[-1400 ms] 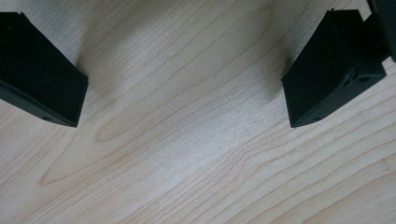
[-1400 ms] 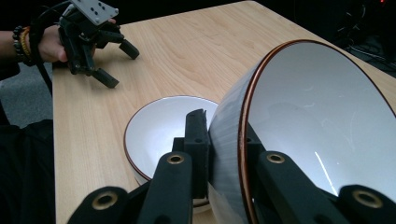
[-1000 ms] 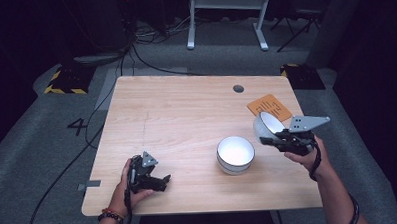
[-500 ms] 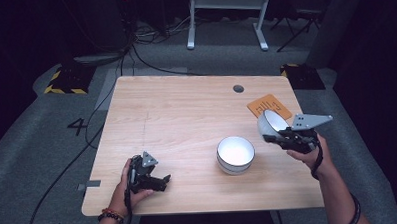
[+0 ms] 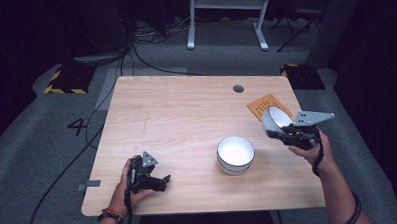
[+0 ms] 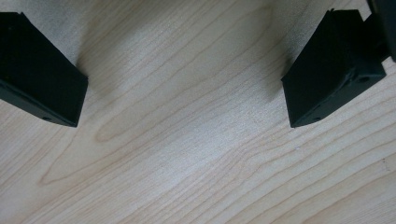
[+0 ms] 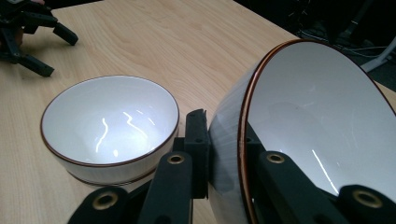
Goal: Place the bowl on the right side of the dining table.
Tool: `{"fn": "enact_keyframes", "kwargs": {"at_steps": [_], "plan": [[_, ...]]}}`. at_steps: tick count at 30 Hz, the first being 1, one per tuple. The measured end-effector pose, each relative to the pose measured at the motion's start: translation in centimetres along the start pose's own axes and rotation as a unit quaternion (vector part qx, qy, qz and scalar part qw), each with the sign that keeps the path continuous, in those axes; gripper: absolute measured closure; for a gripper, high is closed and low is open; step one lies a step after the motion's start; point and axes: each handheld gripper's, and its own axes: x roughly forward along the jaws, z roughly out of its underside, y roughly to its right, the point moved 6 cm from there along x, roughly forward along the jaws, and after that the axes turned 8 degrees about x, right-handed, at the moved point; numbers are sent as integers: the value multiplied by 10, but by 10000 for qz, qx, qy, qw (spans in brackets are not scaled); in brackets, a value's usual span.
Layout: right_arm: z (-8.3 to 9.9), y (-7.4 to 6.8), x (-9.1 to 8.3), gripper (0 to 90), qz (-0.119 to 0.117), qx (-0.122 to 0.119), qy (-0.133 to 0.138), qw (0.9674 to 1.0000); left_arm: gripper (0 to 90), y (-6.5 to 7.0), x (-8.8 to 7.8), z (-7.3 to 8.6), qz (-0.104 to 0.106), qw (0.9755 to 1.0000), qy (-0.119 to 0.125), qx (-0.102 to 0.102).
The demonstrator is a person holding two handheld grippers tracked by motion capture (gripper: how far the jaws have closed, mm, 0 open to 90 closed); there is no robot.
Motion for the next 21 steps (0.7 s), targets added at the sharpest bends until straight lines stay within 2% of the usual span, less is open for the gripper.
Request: {"fn": "enact_keyframes", "kwargs": {"at_steps": [21], "plan": [[6,34,9,808,366,204,14,9991,1,-1,0,0,-50,10000,0,27]]}}
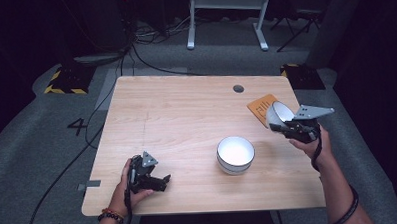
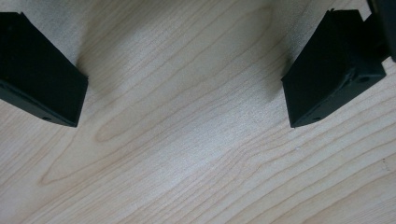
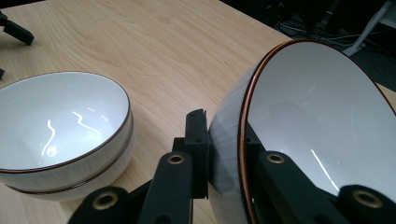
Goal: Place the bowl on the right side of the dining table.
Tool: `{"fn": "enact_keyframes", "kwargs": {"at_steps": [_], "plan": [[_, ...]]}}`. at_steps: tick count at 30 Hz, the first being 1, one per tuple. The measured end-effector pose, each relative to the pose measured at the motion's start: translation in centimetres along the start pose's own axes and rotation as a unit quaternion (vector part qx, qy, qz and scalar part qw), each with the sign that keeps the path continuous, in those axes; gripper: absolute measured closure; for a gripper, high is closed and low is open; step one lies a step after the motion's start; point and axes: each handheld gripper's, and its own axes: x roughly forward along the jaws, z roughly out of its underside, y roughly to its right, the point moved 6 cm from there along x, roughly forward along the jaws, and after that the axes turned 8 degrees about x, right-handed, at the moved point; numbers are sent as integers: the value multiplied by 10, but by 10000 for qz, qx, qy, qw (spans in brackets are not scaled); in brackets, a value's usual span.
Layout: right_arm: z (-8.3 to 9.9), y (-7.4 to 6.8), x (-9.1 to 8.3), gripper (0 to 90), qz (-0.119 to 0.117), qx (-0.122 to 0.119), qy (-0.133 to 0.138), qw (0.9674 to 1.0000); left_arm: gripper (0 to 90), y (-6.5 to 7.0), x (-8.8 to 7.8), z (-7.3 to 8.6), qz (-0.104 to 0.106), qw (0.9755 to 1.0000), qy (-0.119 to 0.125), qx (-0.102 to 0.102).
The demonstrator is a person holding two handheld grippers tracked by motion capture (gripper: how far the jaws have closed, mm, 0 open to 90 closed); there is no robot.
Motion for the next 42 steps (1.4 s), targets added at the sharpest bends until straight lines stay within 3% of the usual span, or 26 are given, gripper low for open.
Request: {"fn": "enact_keyframes", "kwargs": {"at_steps": [12,19,42], "plan": [[-4,12,13,808,193,19,-108,9998,1,0,0,0,0,10000,1,-1],[-5,19,23,808,174,150,-173,9996,1,0,0,0,-4,10000,0,0],[-8,69,59,809,598,513,-495,9957,1,0,0,0,-10,10000,9,-17]]}}
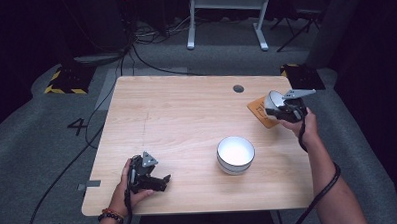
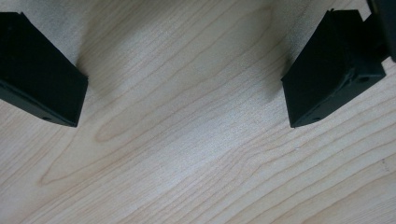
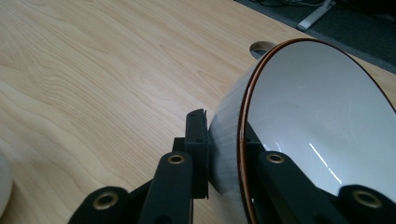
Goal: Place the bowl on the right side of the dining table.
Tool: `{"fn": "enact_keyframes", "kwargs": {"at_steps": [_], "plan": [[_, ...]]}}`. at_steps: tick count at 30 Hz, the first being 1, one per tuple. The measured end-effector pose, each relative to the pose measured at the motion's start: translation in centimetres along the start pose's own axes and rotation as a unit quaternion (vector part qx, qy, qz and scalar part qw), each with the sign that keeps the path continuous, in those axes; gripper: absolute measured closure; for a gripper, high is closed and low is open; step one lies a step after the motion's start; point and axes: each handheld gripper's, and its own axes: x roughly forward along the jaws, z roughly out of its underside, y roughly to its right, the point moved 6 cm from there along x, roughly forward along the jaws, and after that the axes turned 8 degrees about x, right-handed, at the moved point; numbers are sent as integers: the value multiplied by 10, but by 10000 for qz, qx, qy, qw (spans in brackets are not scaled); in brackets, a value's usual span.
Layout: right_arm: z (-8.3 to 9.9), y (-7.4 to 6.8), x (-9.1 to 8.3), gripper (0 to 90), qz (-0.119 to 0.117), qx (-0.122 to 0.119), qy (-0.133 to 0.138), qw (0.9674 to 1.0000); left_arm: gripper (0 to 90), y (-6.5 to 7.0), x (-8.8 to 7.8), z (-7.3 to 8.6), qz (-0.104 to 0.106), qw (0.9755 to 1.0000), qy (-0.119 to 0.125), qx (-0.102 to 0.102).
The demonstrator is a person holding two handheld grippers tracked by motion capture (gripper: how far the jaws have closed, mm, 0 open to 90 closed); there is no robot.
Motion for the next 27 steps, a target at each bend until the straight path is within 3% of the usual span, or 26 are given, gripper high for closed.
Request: {"fn": "enact_keyframes", "kwargs": {"at_steps": [13,17,27], "plan": [[1,18,21,809,243,151,-182,9994,1,0,0,0,0,10000,0,0],[1,23,29,809,445,184,-282,9984,1,0,0,0,0,10000,-2,4],[3,35,41,809,583,372,-353,9970,1,0,0,0,0,10000,0,-5]]}}
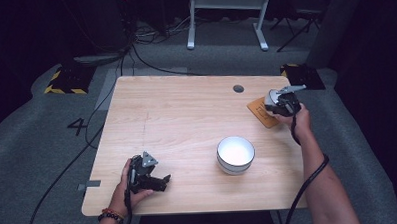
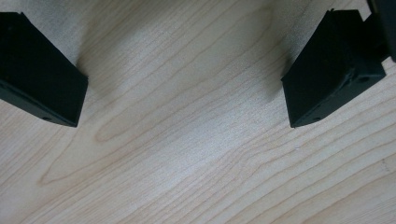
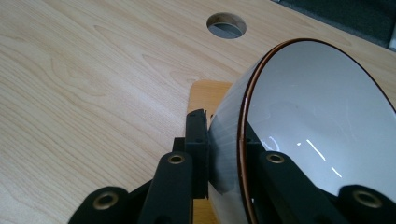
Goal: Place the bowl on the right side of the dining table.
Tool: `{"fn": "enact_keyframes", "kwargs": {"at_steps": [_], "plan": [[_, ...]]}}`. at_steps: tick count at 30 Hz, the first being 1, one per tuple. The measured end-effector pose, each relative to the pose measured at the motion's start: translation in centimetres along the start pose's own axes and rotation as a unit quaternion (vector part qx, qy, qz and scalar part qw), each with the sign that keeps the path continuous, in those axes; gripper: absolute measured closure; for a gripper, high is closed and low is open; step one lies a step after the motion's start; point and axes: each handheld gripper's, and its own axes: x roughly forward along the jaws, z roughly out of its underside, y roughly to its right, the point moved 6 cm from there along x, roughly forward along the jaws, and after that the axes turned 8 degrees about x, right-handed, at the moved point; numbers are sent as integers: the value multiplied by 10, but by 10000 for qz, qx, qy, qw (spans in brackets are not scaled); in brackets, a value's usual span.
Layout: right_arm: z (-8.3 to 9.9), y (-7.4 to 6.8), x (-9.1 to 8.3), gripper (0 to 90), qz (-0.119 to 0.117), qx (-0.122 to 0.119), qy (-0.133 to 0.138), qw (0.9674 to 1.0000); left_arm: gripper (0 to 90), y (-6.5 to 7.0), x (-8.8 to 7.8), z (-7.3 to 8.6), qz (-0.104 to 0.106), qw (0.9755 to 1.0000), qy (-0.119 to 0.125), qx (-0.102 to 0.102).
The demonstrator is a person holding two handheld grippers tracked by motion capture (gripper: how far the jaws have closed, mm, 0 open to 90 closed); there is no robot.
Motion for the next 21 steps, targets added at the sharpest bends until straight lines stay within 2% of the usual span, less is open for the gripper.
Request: {"fn": "enact_keyframes", "kwargs": {"at_steps": [8,9,15,21], "plan": [[6,2,8,806,44,72,-26,10000,1,0,0,0,1,10000,-1,9],[6,3,9,806,67,2,1,10000,1,0,0,0,-1,10000,-1,4],[7,1,9,805,100,-11,-23,9999,2,0,0,0,-1,10000,-2,9],[8,-2,12,809,21,-27,-41,10000,2,0,0,0,21,10000,4,9]]}}
